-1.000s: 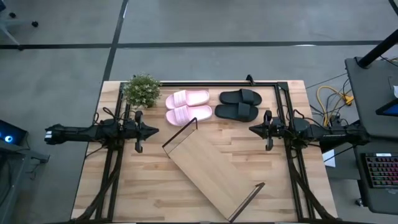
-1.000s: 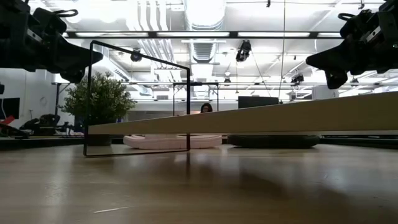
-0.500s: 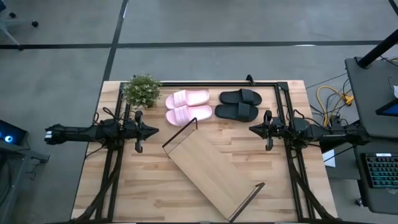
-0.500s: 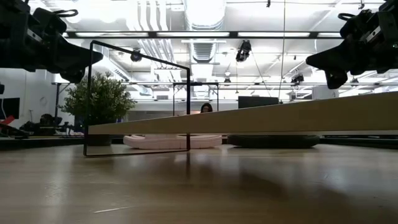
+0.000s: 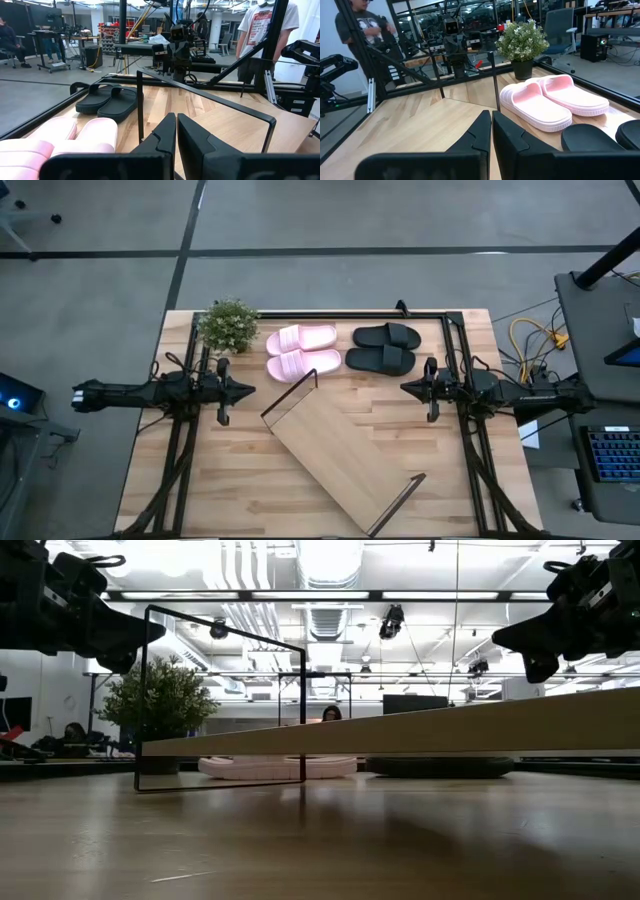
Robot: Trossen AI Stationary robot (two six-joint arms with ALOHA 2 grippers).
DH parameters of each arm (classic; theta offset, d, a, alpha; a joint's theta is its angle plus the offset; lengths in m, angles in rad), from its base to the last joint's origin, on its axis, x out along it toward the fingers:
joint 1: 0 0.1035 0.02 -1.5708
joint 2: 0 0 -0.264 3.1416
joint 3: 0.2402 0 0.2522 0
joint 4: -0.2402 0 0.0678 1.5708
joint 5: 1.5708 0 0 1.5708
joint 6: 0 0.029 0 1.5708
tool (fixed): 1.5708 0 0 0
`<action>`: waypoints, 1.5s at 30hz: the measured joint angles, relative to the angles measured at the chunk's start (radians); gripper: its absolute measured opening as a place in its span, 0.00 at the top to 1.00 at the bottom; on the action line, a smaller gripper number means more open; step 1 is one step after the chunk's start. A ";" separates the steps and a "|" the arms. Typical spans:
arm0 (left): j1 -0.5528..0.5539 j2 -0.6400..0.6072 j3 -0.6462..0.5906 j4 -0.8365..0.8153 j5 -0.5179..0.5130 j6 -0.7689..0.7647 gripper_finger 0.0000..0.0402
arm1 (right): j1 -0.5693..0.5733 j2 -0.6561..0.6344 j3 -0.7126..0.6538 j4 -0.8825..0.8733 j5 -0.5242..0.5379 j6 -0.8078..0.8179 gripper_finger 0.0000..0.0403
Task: Pick and place slides into the shelf
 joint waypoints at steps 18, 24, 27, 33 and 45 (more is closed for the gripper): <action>0.000 0.000 0.000 0.000 0.000 0.000 1.00 | 0.000 0.000 0.000 0.000 0.000 0.000 0.98; 0.000 0.000 0.000 0.000 0.000 0.000 1.00 | 0.000 0.000 0.000 0.002 0.000 0.000 0.98; 0.000 0.000 0.000 0.000 0.000 0.000 1.00 | 0.000 0.000 0.000 0.009 0.000 0.000 0.98; 0.000 0.000 0.000 0.000 0.000 0.000 1.00 | 0.000 0.000 0.000 0.016 -0.010 0.237 0.98; 0.000 0.000 0.000 0.024 0.001 -0.009 1.00 | 0.000 0.000 0.000 0.056 -0.003 0.899 0.98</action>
